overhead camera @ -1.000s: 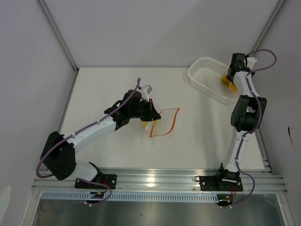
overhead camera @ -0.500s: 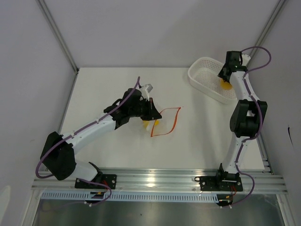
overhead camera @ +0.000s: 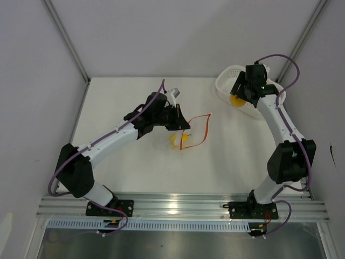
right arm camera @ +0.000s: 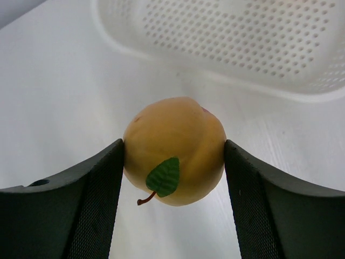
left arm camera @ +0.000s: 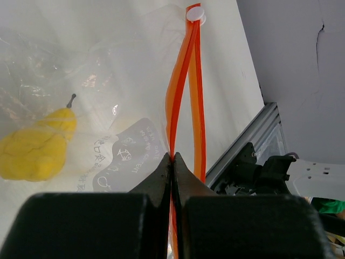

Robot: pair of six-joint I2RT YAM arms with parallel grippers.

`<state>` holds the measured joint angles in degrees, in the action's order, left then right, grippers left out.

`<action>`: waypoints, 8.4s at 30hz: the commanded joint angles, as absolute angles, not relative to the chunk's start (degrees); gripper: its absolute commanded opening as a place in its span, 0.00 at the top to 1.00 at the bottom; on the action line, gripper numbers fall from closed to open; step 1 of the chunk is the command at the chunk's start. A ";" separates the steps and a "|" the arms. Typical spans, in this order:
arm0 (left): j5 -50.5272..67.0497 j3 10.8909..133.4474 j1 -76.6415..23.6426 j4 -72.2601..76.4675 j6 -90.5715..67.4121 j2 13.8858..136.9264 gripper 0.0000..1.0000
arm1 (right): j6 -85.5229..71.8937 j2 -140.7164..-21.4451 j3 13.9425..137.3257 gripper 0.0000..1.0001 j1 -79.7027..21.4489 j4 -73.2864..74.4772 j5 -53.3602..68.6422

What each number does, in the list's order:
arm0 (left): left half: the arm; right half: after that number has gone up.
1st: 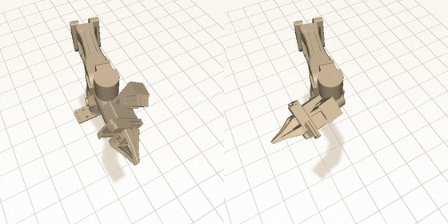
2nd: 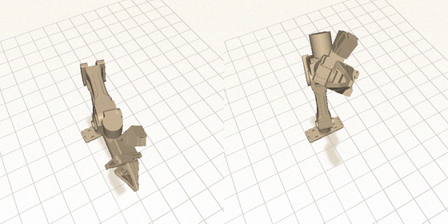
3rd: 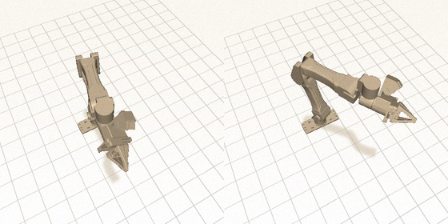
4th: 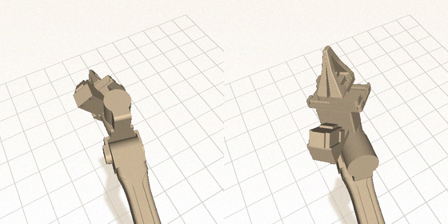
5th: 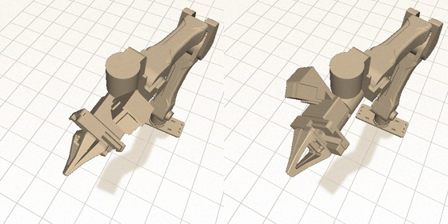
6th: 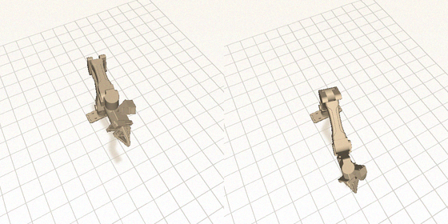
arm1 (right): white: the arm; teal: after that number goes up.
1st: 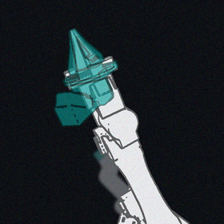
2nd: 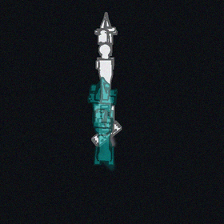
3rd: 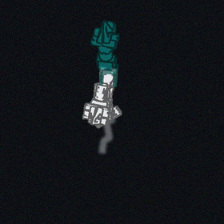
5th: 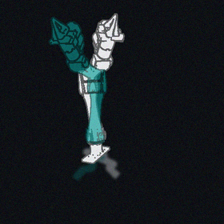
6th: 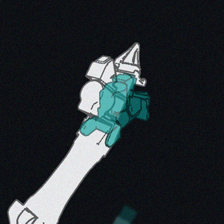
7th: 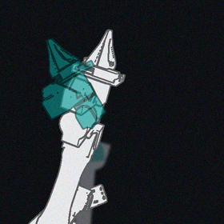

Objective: Place the food in the zip-top bag and seal the zipper
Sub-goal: Place the fake fruit in the zipper food storage bag, then pick up the fake fruit from the bin.

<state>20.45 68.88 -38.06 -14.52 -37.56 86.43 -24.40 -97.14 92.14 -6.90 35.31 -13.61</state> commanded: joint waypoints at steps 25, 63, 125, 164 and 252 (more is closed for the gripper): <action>23.82 76.46 -38.50 -16.88 -41.66 89.47 1.00 | -24.08 -65.30 65.31 1.00 -26.46 28.57 12.04; 25.84 74.88 -39.81 -14.15 -43.15 87.10 0.99 | -23.56 -69.43 65.30 0.10 -26.54 29.79 9.76; 22.59 57.83 -41.84 -15.38 -32.78 74.10 0.99 | 4.99 -135.44 122.87 0.01 4.31 19.51 -18.01; 25.93 61.35 -41.57 -19.60 -30.23 80.59 0.99 | 23.99 -148.01 129.02 0.00 4.31 17.84 -21.45; 28.04 59.94 -41.57 -16.79 -31.38 83.06 0.99 | 19.16 -144.93 124.27 0.35 -2.72 11.42 1.05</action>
